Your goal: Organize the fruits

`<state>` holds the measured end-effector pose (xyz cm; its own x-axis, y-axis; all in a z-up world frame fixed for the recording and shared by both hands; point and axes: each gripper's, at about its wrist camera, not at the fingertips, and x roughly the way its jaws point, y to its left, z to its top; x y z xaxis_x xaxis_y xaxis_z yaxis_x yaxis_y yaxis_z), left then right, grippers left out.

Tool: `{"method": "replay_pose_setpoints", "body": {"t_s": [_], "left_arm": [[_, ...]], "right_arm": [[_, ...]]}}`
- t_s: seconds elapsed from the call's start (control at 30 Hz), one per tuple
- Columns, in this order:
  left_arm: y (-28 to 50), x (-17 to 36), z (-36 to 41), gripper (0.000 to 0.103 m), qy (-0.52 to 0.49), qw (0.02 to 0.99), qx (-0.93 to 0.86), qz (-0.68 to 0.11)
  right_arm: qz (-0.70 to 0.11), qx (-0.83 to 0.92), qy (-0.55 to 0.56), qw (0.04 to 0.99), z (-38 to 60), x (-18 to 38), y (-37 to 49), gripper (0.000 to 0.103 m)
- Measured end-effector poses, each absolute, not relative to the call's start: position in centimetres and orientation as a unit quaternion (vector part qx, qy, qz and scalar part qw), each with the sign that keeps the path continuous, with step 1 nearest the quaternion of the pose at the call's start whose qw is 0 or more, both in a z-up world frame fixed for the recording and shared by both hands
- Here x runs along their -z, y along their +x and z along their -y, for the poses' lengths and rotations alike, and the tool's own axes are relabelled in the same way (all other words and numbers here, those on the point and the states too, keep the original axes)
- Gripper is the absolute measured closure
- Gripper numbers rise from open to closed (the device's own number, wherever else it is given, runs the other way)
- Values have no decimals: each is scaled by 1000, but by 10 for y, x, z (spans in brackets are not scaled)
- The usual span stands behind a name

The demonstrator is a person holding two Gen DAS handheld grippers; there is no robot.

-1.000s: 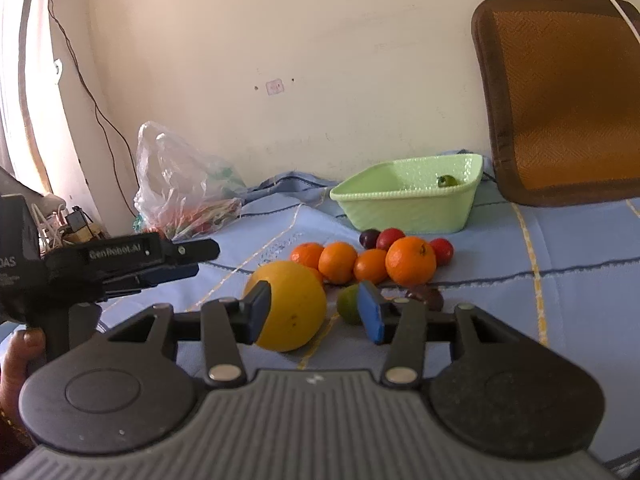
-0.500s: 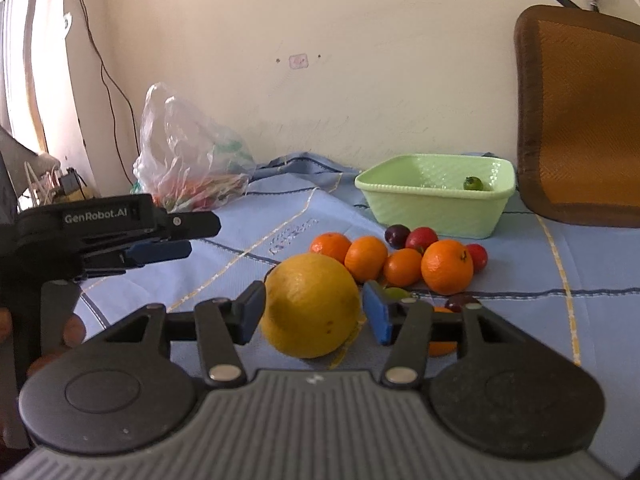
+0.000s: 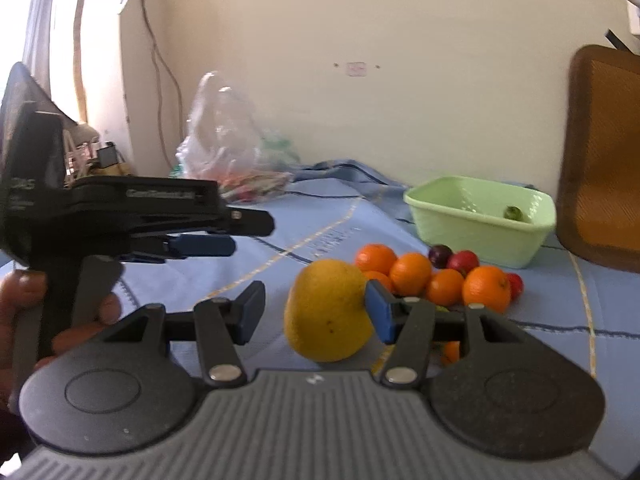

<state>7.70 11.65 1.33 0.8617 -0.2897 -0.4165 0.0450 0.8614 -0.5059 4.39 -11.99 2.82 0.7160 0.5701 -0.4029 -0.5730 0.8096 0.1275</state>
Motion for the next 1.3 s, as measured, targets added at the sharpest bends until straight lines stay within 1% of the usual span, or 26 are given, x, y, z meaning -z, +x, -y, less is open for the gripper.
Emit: {"method": "replay_pose_setpoints", "body": {"t_s": [0.33,0.47,0.67,1.13,1.23,1.3], "left_arm": [[79,-13,-117,41,-252,929,97,-254],[79,-12,-117,41,-253,928,99,-256],[82,-10,-119,41,-256,925,98,-262],[86,-7,-120,40,-249,925,90,-273],[86,-7,-119,40,-244,927,84,-273],[86,-7,-119,39,-242,927,81,-273]], "right_arm": [[-237,-383,33,892,122,-37,36,45],[-259,-428,50,865,116,-38,33,45],[-299,-458,38,836,105,-32,26,45],[-294,-440,29,848,113,-37,20,44],[-293,-432,31,853,117,-37,18,42],[-295,-425,34,855,121,-35,18,39]]}}
